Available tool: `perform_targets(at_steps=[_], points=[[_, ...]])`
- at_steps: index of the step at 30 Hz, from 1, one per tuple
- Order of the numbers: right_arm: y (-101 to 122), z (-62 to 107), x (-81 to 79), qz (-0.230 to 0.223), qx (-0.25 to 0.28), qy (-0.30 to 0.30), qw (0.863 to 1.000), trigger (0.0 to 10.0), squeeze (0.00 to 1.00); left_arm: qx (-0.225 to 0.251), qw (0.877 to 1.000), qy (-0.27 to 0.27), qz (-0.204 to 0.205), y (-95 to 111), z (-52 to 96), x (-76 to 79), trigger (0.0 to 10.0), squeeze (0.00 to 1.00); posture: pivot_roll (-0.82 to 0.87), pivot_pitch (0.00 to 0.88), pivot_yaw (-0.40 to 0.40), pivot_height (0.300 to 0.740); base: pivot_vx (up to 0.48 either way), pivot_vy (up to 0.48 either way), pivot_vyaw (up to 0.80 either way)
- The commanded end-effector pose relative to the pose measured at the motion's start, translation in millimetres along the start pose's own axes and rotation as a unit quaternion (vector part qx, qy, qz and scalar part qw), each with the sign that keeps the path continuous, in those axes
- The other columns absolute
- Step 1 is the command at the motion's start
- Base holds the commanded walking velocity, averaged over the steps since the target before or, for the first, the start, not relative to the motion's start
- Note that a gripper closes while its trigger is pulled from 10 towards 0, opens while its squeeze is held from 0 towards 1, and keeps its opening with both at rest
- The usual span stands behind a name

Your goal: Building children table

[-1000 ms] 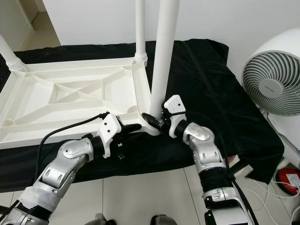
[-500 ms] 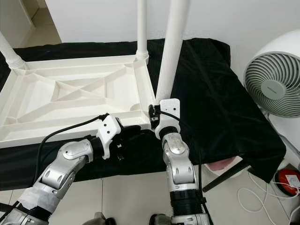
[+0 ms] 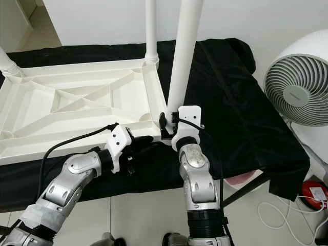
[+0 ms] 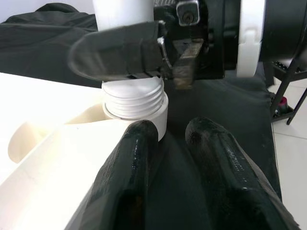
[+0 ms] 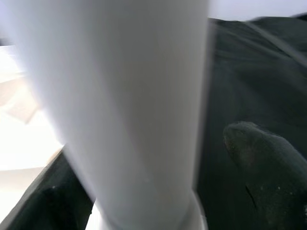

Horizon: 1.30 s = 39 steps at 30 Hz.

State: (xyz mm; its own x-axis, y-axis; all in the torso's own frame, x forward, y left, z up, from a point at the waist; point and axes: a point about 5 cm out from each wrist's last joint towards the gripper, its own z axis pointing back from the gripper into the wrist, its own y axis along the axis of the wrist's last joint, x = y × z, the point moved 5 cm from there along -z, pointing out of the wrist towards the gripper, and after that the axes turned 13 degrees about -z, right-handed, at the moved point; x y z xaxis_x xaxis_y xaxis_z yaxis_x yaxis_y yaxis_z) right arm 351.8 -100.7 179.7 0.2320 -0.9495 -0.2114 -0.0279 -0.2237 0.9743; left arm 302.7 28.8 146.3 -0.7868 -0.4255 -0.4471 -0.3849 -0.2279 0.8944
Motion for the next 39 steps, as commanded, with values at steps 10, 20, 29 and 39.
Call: perform_targets(at_steps=[10,20,29,39], points=[[-11,-2.5,10.8,0.084,-0.055,0.163,0.982,10.0,0.00,0.000,1.000,0.001,-0.002,-1,-0.6,-2.0,10.0,0.00,-0.14,0.099,0.021,0.740,0.000,0.000,0.00],[-15,-18.6,10.6,0.130,-0.077,0.283,0.947,10.0,0.00,0.002,1.000,0.007,-0.010,2,-0.8,-7.4,10.0,0.00,-0.12,0.086,0.018,0.740,0.000,0.000,0.00],[-23,-23.4,11.4,0.145,-0.100,0.310,0.934,0.0,0.00,0.002,1.000,0.010,-0.008,2,-0.4,-5.5,10.0,0.00,-0.11,0.087,0.010,0.740,0.000,0.000,0.00],[-30,-24.2,24.7,0.143,-0.109,0.304,0.935,0.0,0.00,0.000,1.000,0.006,-0.007,1,0.6,-3.1,10.0,0.00,-0.11,0.092,0.014,0.740,0.000,0.000,0.00]])
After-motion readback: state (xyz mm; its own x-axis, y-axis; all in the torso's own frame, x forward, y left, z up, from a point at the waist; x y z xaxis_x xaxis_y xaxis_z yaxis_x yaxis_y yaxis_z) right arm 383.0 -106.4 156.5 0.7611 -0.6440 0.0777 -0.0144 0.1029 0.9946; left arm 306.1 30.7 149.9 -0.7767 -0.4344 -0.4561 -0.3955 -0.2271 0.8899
